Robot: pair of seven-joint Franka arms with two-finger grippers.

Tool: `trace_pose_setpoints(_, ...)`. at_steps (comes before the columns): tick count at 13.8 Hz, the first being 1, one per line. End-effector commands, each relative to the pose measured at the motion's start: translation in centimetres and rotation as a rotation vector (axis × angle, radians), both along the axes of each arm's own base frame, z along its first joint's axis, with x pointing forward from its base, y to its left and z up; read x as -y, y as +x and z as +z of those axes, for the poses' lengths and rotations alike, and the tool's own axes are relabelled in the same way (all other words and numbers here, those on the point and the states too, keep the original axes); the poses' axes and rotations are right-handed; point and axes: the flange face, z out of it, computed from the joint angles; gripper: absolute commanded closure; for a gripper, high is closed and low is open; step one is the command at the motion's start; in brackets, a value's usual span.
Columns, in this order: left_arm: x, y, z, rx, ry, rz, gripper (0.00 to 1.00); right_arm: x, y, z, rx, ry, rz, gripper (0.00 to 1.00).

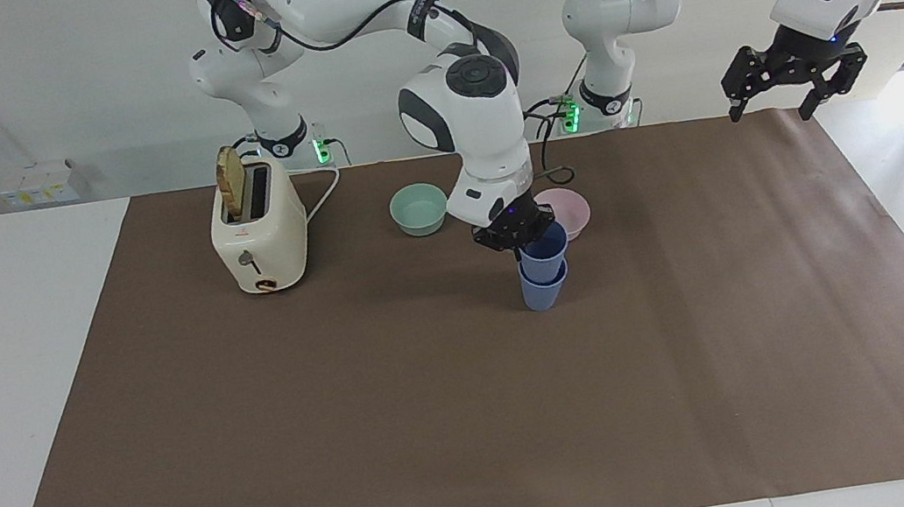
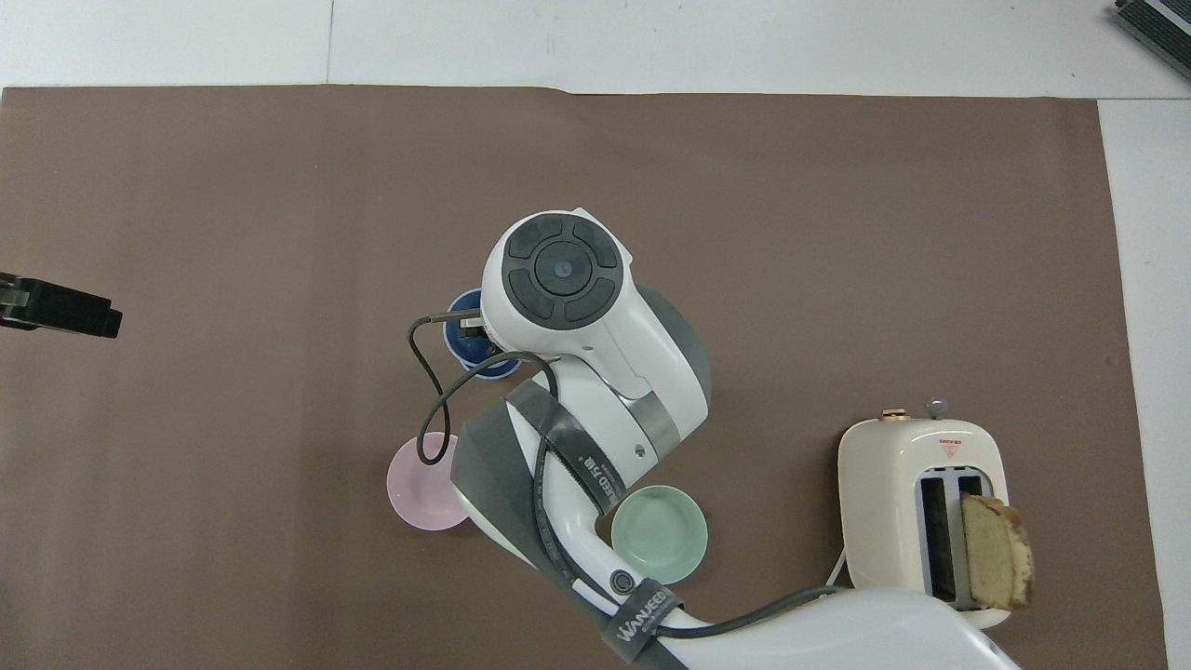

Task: Stack blue cups with both arms
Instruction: 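Lower the held cup into the center cup and open the right gripper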

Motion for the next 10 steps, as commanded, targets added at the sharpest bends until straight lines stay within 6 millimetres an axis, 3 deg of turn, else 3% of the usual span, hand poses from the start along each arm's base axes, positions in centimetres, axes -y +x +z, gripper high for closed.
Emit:
trace_pose_setpoints(1, -0.54, -0.45, 0.25, -0.005, 0.013, -0.008, 0.0, -0.07, 0.08, -1.23, 0.016, 0.002, -0.018, 1.0)
trace_pose_setpoints(2, -0.54, -0.43, 0.26, -0.004, 0.013, -0.008, 0.0, -0.04, -0.01, -1.58, 0.011, 0.0, -0.018, 1.0)
trace_pose_setpoints(3, -0.54, -0.43, 0.26, -0.004, 0.013, -0.008, 0.0, -0.08, 0.03, -1.47, 0.013, 0.005, -0.021, 0.82)
trace_pose_setpoints(4, -0.54, -0.43, 0.26, -0.004, 0.013, -0.008, 0.0, -0.01, 0.12, -1.44, 0.015, 0.007, -0.023, 0.54)
trace_pose_setpoints(5, -0.54, -0.43, 0.26, -0.004, 0.013, -0.009, 0.0, -0.18, 0.0, -1.43, 0.017, 0.007, -0.019, 0.33)
trace_pose_setpoints(6, -0.54, -0.43, 0.26, -0.004, 0.013, -0.008, 0.0, -0.27, -0.04, -1.35, 0.02, 0.006, -0.017, 0.19)
trace_pose_setpoints(8, -0.54, -0.43, 0.26, -0.004, 0.013, -0.008, 0.0, 0.1, 0.23, -1.37, 0.022, 0.002, -0.019, 0.03)
trace_pose_setpoints(10, -0.54, -0.43, 0.26, -0.004, 0.013, -0.008, 0.0, 0.45, 0.49, -1.29, 0.034, -0.018, -0.014, 0.0)
